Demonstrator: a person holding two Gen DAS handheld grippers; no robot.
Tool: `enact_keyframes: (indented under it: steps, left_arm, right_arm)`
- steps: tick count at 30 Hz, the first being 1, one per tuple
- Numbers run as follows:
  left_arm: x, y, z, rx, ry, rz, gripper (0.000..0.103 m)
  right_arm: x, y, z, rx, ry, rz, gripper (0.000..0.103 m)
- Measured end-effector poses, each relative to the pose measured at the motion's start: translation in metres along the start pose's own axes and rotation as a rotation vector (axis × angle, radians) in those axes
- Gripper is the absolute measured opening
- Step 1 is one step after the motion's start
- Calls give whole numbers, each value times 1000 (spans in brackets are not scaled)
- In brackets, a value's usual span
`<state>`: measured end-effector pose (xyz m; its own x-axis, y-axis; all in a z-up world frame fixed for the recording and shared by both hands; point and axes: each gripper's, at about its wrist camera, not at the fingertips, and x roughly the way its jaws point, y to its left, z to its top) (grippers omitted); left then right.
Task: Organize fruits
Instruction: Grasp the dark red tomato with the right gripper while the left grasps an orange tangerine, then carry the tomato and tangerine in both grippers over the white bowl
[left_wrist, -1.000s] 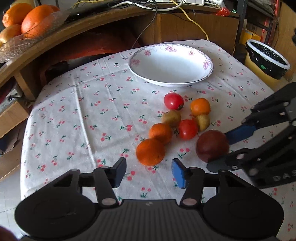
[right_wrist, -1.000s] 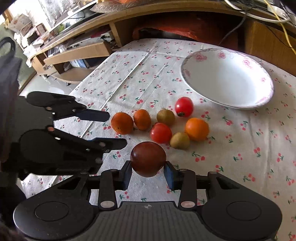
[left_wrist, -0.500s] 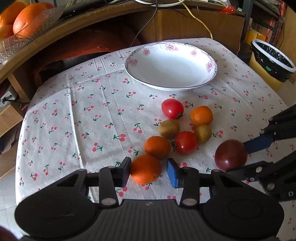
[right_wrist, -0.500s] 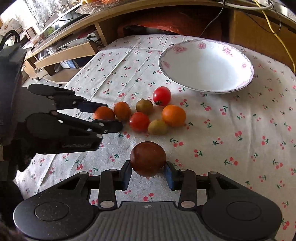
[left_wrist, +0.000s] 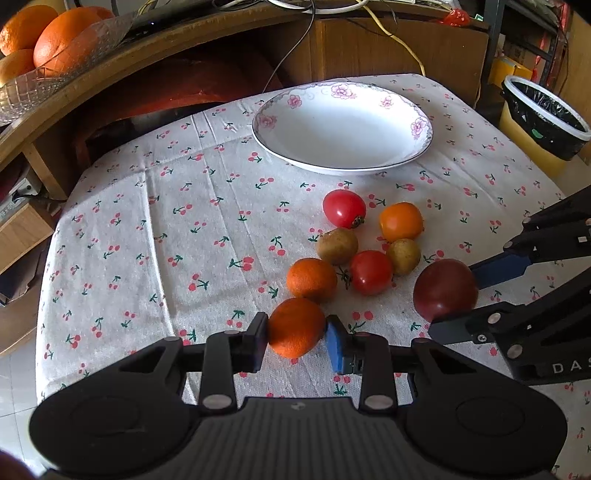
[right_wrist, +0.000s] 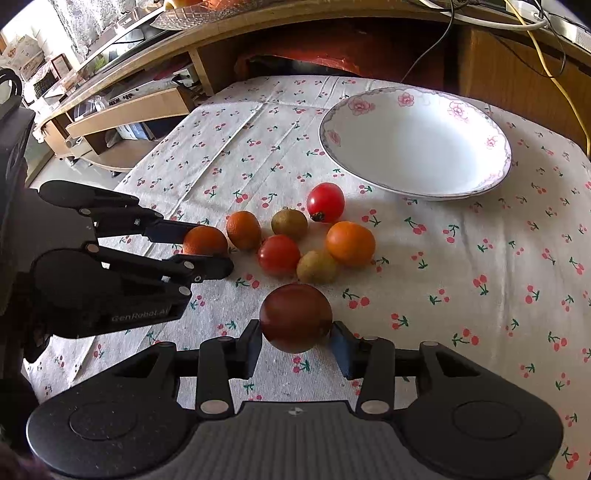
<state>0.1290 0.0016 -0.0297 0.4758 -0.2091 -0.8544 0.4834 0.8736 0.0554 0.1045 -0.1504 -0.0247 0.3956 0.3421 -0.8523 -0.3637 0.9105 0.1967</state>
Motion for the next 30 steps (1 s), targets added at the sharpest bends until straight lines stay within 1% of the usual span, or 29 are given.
enact_keyframes:
  steps: [7,13,16,21,24,30]
  left_arm:
    - [0,5,-2,-27,-4,-17,41]
    - [0,3,0,-30,6,-12,41]
    - [0,3,-1,-33,7,-11,41]
    - [-1,3,-1,-36,11,-13,40]
    - [-3,4,0,-50,26,-36,39]
    - [-10,-6,0,-29,27,-55,39]
  right_arm:
    - [6,4,2,-6,7,-5,38]
    - [11,7,6,-10,4,-14,39]
    - [11,5,6,1,5,-18,35]
    - [7,3,4,32,5,-13,33]
    - [-1,2,2,46,-8,-7,33]
    - [-10,3,4,55,-32,-10,33]
